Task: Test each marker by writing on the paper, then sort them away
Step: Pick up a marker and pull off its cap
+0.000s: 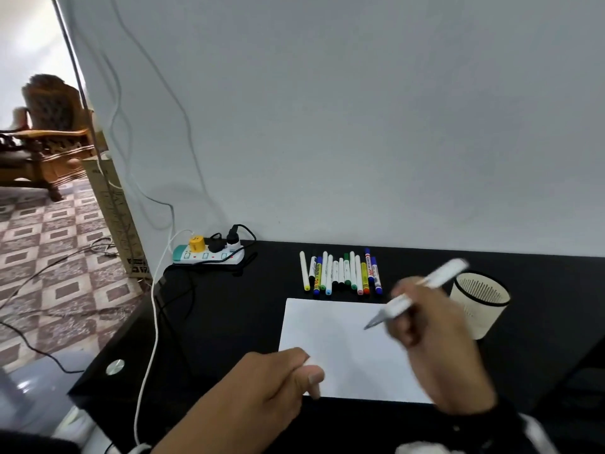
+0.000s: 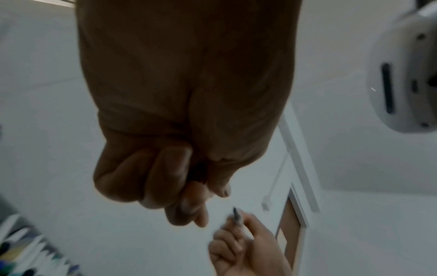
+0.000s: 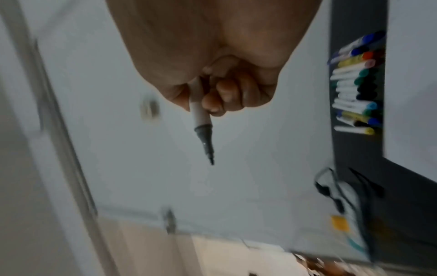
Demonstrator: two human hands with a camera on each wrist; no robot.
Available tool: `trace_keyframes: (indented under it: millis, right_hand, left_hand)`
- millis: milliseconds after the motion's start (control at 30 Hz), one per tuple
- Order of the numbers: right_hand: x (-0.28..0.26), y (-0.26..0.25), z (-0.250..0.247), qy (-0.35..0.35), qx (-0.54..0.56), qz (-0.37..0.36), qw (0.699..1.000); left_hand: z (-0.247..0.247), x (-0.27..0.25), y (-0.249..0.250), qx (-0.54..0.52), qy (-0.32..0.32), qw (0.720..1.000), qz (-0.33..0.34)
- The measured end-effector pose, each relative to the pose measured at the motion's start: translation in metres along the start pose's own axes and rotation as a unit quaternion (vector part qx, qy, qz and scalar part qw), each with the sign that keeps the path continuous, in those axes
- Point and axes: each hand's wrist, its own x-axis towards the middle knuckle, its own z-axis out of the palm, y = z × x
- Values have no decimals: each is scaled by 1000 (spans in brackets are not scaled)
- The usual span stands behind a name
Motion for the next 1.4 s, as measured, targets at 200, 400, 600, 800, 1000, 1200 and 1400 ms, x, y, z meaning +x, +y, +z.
trace_keyframes:
  millis: [200, 400, 600, 800, 1000, 1200, 1400]
  right_hand:
    - [50, -2, -14, 34, 62, -10, 997]
    - [109, 91, 17, 41, -17, 110, 993]
    - [140, 170, 29, 62, -141, 111, 982]
    - [153, 201, 25, 52, -262, 76, 961]
    - [151, 212, 20, 48, -303, 40, 951]
    - [153, 216, 19, 31, -329, 27, 943]
    - [154, 219, 18, 19, -349, 19, 937]
  left_hand:
    - [0, 16, -55, -40, 95, 991, -89]
    - [20, 83, -138, 180, 14, 973, -142]
    - [25, 103, -158, 245, -20, 959, -143]
    - [23, 100, -169, 260, -15, 958, -120]
    - [22, 101, -170, 261, -2, 959, -107]
    - [23, 101, -170, 266, -8, 958, -105]
    - [24, 101, -171, 268, -4, 958, -103]
